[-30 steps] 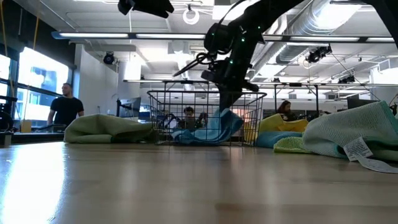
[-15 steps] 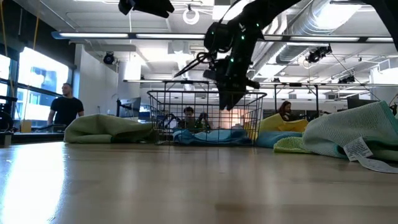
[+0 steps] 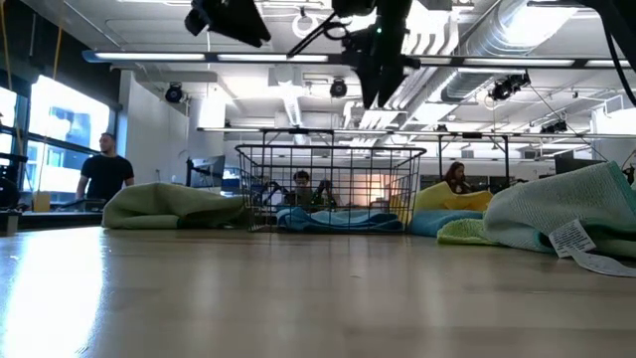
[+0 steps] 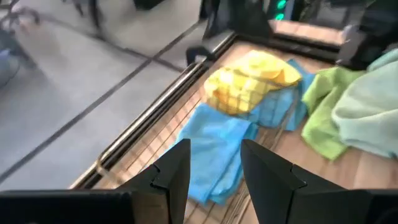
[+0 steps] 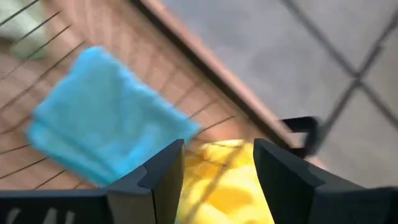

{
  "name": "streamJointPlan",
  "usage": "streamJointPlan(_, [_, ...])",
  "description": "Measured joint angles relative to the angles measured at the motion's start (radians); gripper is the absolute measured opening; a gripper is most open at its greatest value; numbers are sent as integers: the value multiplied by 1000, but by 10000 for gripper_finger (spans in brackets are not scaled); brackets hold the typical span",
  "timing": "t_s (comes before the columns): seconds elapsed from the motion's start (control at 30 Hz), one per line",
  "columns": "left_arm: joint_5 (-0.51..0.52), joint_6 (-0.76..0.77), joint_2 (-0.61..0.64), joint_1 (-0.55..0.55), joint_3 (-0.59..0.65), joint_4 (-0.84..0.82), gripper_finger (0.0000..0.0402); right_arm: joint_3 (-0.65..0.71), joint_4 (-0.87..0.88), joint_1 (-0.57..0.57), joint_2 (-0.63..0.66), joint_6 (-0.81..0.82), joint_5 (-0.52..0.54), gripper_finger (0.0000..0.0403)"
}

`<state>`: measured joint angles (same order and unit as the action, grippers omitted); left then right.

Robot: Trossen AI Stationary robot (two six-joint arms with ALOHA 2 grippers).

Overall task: Fold microfiber towels
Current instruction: Fold the left light green towel

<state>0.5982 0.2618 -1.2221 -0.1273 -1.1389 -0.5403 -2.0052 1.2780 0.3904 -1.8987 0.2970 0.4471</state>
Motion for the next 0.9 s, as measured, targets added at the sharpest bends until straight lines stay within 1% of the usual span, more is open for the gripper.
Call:
streamJointPlan(0.1, [-86, 46, 0, -70, 0, -78, 133, -49, 31, 1, 0, -17, 42, 181])
streamJointPlan(0.23, [-253, 84, -9, -188, 0, -195, 133, -94, 19, 2, 0, -17, 45, 181])
streamJointPlan(0.33, [-326, 92, -30, -276, 0, -293, 133, -110, 12, 2, 0, 7, 45, 181])
streamJointPlan(0.47, [-354, 32, -59, -383, 0, -416, 133, -112, -25, 2, 0, 15, 45, 181])
streamJointPlan(0.6, [-356, -46, -102, -449, 0, -445, 134, -112, -49, 2, 0, 15, 24, 181])
streamJointPlan(0.73, [-390, -136, -142, -485, 0, -450, 141, -112, -63, 2, 0, 16, -6, 181])
streamJointPlan(0.9, [-373, -206, -195, -490, 0, -498, 164, -112, -76, 2, 0, 17, -44, 181])
